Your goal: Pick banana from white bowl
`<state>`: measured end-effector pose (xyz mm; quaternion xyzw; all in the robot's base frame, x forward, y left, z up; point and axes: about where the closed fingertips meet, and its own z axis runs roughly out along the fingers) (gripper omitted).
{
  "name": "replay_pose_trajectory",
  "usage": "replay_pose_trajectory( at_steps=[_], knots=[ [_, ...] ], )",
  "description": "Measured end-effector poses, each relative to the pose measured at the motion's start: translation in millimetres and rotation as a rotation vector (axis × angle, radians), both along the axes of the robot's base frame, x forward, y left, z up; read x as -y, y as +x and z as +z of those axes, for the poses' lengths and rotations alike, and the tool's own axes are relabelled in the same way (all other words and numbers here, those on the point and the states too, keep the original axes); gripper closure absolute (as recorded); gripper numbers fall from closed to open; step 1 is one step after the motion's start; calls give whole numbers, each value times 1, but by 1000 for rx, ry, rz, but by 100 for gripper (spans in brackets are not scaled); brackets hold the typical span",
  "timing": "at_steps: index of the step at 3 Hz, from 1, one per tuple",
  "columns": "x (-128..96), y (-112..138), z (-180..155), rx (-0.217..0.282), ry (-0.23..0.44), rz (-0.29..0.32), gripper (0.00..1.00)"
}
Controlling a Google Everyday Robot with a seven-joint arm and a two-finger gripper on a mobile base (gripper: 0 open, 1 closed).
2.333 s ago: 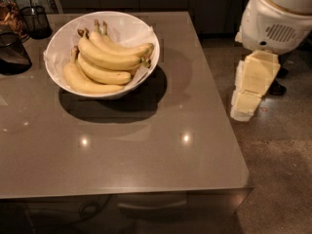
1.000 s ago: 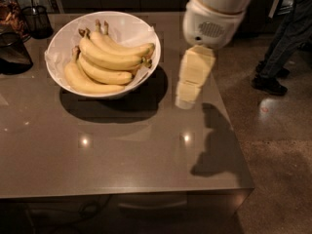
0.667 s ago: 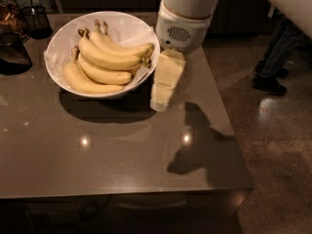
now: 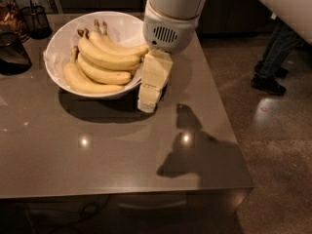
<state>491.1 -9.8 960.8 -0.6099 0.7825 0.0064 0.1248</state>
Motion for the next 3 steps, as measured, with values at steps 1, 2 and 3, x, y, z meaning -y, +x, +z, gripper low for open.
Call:
replay_pose_trajectory(
  at_steps=[1,2,3],
  knots=[
    [-23,9,8,16,41,-22,0],
    [-47,23,11,2,52,-47,0],
    [-69,39,6,-26,46,-62,0]
  ],
)
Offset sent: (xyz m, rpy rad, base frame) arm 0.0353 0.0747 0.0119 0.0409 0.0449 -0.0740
